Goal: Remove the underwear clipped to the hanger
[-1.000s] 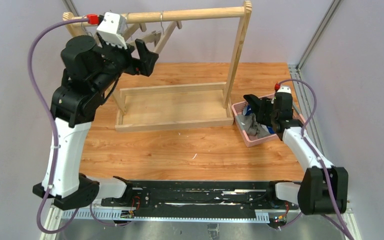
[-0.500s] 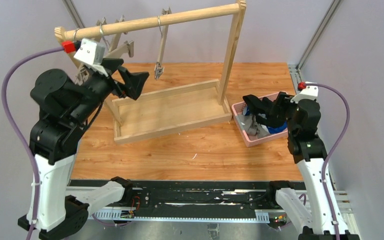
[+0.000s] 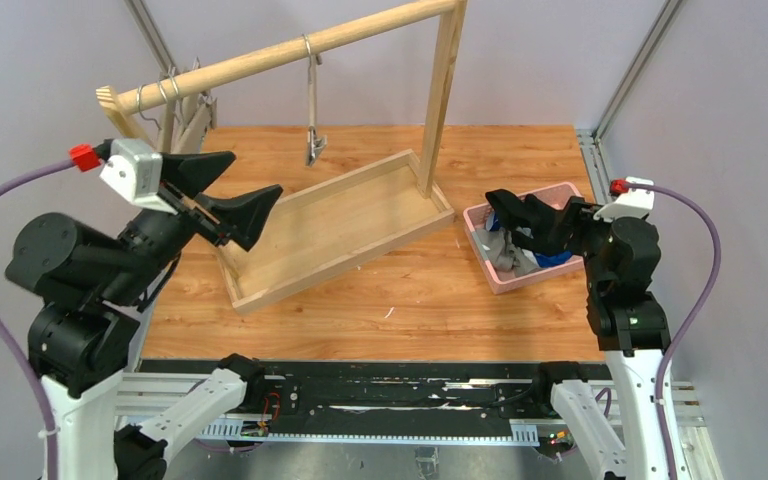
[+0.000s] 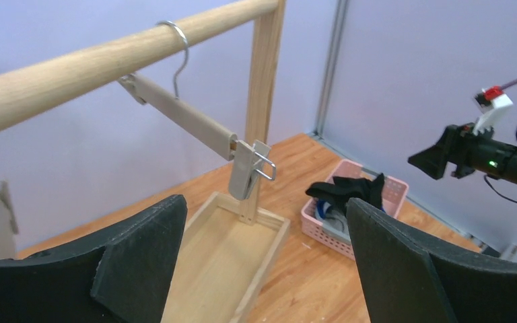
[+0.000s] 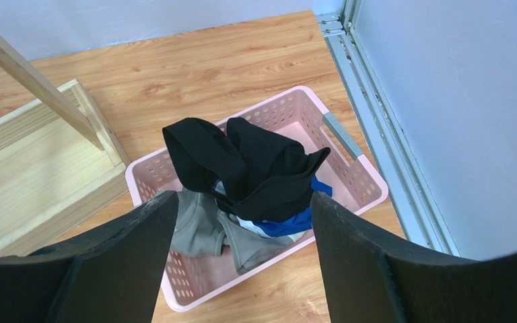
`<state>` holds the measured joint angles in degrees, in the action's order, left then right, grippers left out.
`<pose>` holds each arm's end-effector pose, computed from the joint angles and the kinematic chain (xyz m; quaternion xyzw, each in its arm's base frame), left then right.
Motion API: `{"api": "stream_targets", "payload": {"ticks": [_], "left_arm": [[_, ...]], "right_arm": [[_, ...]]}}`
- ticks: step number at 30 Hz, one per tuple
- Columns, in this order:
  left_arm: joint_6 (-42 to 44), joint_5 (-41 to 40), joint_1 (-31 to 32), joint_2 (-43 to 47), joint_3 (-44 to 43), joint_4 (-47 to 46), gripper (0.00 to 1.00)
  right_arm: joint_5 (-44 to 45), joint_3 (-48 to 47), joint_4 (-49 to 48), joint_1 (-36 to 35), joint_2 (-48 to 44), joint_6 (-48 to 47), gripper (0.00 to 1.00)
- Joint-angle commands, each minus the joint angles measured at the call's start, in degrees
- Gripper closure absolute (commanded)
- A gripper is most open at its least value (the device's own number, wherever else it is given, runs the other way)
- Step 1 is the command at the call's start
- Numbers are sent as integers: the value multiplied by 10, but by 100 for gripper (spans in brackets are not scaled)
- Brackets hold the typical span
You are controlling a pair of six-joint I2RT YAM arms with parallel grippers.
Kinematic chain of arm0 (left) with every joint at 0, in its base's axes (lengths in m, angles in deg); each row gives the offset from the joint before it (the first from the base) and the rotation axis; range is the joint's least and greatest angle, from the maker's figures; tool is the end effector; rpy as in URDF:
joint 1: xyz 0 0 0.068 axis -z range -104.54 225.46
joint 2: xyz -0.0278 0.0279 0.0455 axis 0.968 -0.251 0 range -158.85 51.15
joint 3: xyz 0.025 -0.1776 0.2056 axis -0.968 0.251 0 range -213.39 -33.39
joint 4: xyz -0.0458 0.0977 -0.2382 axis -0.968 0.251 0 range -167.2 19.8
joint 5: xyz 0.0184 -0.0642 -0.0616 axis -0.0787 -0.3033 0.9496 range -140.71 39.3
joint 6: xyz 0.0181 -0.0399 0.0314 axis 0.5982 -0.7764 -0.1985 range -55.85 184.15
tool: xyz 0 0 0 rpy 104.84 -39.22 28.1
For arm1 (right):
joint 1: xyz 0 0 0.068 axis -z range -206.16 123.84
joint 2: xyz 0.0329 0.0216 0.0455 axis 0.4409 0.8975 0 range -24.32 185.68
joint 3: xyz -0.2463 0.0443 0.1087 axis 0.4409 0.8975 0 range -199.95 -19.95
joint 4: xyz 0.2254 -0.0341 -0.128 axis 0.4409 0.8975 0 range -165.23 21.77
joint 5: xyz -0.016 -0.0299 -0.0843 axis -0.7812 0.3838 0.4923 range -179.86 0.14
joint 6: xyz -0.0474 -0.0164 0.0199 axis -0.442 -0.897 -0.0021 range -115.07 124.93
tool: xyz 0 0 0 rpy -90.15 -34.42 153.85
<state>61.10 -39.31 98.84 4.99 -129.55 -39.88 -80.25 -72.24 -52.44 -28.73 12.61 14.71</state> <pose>0.0475 -0.0281 0.5541 0.1860 0.5981 -0.2380 0.7423 0.1375 0.0001 0.3808 0.1023 0.7438 0.0082 0.6605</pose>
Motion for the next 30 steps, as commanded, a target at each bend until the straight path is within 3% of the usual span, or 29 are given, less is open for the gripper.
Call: {"api": "stream_targets", "payload": {"ticks": [1,9,15,22,30], "left_arm": [[-42,70,-2,-43,26,-66,2],[-116,203,-2,-62,-7,-151,2],[-114,198,-2,-49,-40,-138,2],[-4,37,-2,-29,-111,-15,2],[85,-278,-2,37,-70,46,2]], "right_arm": [[-3,-8,16,5,7,-13,26],[-18,-1,7,5,4,-14,26],[-35,5,-1,5,7,-13,26],[-31,15,-14,5,-21,-12,26],[6,6,-1,5,-69,-15,26]]}}
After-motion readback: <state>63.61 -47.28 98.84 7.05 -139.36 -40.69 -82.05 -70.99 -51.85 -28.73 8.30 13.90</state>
